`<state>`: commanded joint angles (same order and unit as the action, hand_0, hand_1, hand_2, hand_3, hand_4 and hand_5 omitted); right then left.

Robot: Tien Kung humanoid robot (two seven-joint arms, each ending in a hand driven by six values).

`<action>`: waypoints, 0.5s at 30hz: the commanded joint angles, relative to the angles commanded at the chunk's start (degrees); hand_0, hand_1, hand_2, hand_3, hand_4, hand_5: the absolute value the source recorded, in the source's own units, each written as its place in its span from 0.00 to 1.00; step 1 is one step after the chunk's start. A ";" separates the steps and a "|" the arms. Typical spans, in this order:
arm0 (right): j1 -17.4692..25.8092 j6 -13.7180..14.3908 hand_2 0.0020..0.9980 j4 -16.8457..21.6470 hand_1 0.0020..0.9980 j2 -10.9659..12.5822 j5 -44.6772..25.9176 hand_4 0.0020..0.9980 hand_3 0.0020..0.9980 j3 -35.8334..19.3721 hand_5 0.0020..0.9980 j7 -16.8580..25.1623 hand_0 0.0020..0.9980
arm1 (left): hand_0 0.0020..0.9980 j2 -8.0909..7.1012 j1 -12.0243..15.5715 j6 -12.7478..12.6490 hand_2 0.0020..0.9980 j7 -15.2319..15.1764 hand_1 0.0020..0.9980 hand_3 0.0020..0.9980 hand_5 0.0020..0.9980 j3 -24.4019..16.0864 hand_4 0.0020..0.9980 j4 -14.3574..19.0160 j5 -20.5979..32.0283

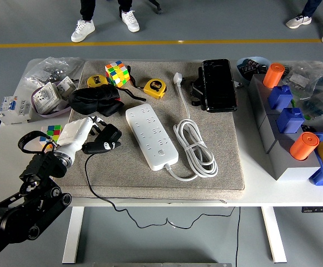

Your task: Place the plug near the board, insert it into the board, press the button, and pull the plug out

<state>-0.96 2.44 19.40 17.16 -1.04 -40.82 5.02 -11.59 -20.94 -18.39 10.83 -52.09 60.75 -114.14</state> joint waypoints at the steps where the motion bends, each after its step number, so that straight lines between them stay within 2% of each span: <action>1: 0.01 0.00 0.56 -0.02 0.64 0.00 -0.02 0.76 0.49 0.03 0.48 0.00 0.59 | 0.42 0.03 -0.02 -0.11 0.51 -0.08 0.50 0.59 0.42 0.05 1.00 -0.04 0.00; 4: 0.00 -0.01 0.56 0.00 0.64 -0.03 0.01 0.76 0.49 0.08 0.48 0.02 0.59 | 0.42 0.13 -0.12 -0.19 0.51 -0.22 0.50 0.59 0.42 0.21 1.00 -0.26 -0.11; 5: -0.01 -0.01 0.57 0.01 0.64 -0.04 0.02 0.76 0.49 0.09 0.48 0.02 0.59 | 0.37 0.16 -0.14 -0.20 0.50 -0.21 0.45 0.54 0.24 0.24 1.00 -0.34 -0.27; 10: -0.09 0.02 0.57 0.06 0.64 -0.03 0.10 0.76 0.49 0.09 0.48 0.06 0.59 | 0.37 0.21 -0.22 -0.75 0.50 -0.88 0.45 0.54 0.24 0.28 1.00 -0.50 -0.46; 11: -0.10 0.04 0.56 0.04 0.64 -0.04 0.11 0.76 0.49 0.06 0.48 0.06 0.59 | 0.32 0.21 -0.26 -0.81 0.48 -0.97 0.43 0.53 0.13 0.32 0.96 -0.53 -0.42; 15: -0.08 0.06 0.56 0.03 0.64 0.00 0.15 0.76 0.49 -0.02 0.48 0.05 0.59 | 0.32 0.18 -0.37 -1.17 0.48 -1.29 0.43 0.53 0.13 0.37 0.96 -0.40 -0.38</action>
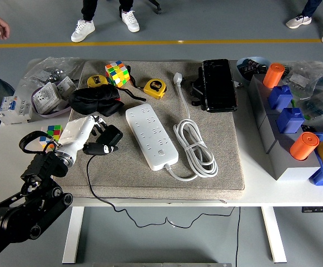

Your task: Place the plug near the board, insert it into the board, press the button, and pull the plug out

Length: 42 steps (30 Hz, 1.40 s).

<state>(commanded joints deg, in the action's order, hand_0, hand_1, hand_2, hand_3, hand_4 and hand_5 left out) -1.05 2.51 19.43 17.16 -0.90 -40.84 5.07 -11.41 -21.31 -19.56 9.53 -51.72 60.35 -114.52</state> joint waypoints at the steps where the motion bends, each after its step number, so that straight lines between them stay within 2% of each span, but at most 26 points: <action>1: 0.01 0.00 0.56 0.00 0.64 0.01 0.00 0.76 0.49 -0.03 0.48 -0.01 0.59 | 0.32 -0.01 -0.03 0.01 0.48 0.12 0.43 0.53 0.13 0.02 0.96 0.06 -0.17; 2: 0.02 0.01 0.56 0.00 0.64 0.02 0.03 0.75 0.49 -0.02 0.48 -0.01 0.59 | 0.29 -0.01 -0.06 -0.03 0.45 0.20 0.42 0.54 0.04 0.02 0.90 0.10 -0.39; 7: 0.01 -0.01 0.56 0.02 0.64 -0.02 0.06 0.75 0.49 0.02 0.48 0.01 0.59 | 0.29 -0.05 -0.08 -0.56 0.45 -0.15 0.42 0.54 0.04 0.11 0.90 0.24 -0.75; 8: 0.02 -0.01 0.56 0.03 0.64 -0.02 0.08 0.75 0.49 0.02 0.48 0.02 0.59 | 0.27 -0.06 -0.08 -0.64 0.43 -0.27 0.41 0.54 0.00 0.15 0.85 0.28 -0.72; 9: 0.03 -0.01 0.56 0.04 0.64 -0.03 0.09 0.75 0.49 0.03 0.48 0.02 0.59 | 0.27 -0.06 -0.07 -0.80 0.43 -0.48 0.41 0.54 0.00 0.16 0.85 0.32 -0.63; 16: 0.04 -0.04 0.56 0.00 0.64 0.00 0.11 0.75 0.49 0.02 0.48 0.00 0.59 | 0.26 -0.25 -0.10 -2.15 0.42 -3.50 0.40 0.54 0.00 0.15 0.83 1.32 1.79; 21: 0.01 -0.02 0.56 0.02 0.64 0.02 0.18 0.75 0.48 -0.06 0.48 0.01 0.59 | 0.26 -0.43 -0.16 -2.36 0.41 -6.96 0.38 0.54 0.00 0.10 0.83 2.04 6.43; 27: 0.03 -0.01 0.56 0.03 0.64 -0.03 0.11 0.75 0.48 0.09 0.48 0.05 0.59 | 0.25 -0.81 -0.54 -0.25 0.41 -11.64 0.38 0.54 0.00 0.71 0.83 2.36 14.96; 42: 0.28 -0.13 0.56 -0.06 0.64 -0.34 0.01 0.75 0.48 0.25 0.48 -0.08 0.59 | 0.26 -0.55 -3.20 0.69 0.41 -12.23 0.40 0.54 0.00 4.52 0.81 3.16 16.24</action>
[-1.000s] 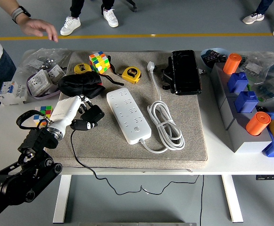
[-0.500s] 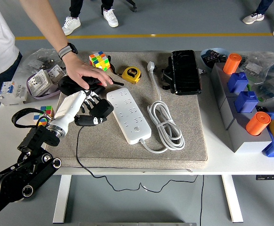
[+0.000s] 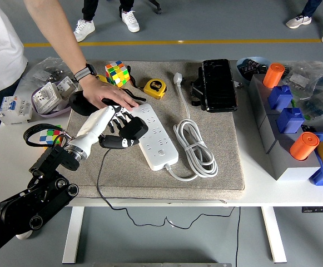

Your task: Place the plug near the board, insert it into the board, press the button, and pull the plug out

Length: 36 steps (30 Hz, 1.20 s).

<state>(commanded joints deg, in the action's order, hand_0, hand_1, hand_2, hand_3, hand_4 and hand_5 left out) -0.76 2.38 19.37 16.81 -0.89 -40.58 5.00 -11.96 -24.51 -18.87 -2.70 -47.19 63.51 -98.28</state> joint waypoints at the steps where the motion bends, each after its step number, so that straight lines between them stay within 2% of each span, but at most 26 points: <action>1: 0.03 -0.02 0.56 -0.03 0.64 -0.09 0.00 0.75 0.48 0.09 0.48 -0.02 0.59 | 0.26 0.01 -0.06 0.02 0.41 0.07 0.40 0.54 0.00 -0.07 0.81 0.04 -0.20; 10: -1.23 0.37 0.56 1.13 0.64 0.01 1.47 0.75 0.48 0.27 0.47 0.14 0.59 | 0.26 -0.85 0.30 0.03 0.41 0.06 0.39 0.54 0.00 -2.24 0.80 0.91 -1.23; 36: 0.03 0.22 0.56 0.91 0.64 0.19 1.88 0.75 0.48 -1.74 0.47 0.05 0.59 | 0.26 -0.07 -0.47 0.52 0.41 -0.33 0.39 0.54 0.00 -0.05 0.80 0.91 -1.00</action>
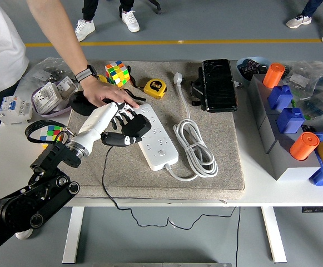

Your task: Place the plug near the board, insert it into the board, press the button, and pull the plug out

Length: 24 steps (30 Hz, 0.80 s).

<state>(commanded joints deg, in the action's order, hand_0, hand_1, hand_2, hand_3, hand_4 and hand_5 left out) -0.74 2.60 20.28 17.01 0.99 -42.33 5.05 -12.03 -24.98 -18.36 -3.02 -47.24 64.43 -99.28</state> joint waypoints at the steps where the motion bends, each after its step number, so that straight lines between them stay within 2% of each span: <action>1: -0.02 0.01 0.56 0.02 0.64 0.00 0.01 0.75 0.48 -0.02 0.47 0.01 0.59 | 0.26 0.02 -0.08 0.02 0.41 0.04 0.39 0.54 0.00 0.13 0.80 -0.14 -0.04; 24: -0.10 -0.01 0.56 0.13 0.64 -0.12 0.01 0.75 0.48 0.07 0.47 0.04 0.59 | 0.26 1.22 -2.89 -0.25 0.41 -0.54 0.39 0.54 0.00 3.32 0.81 -6.42 0.34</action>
<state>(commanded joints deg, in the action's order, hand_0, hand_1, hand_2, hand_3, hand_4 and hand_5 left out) -0.83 2.59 20.41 16.88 1.00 -42.26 5.08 -10.81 -27.87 -18.61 -3.56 -43.92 58.01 -98.93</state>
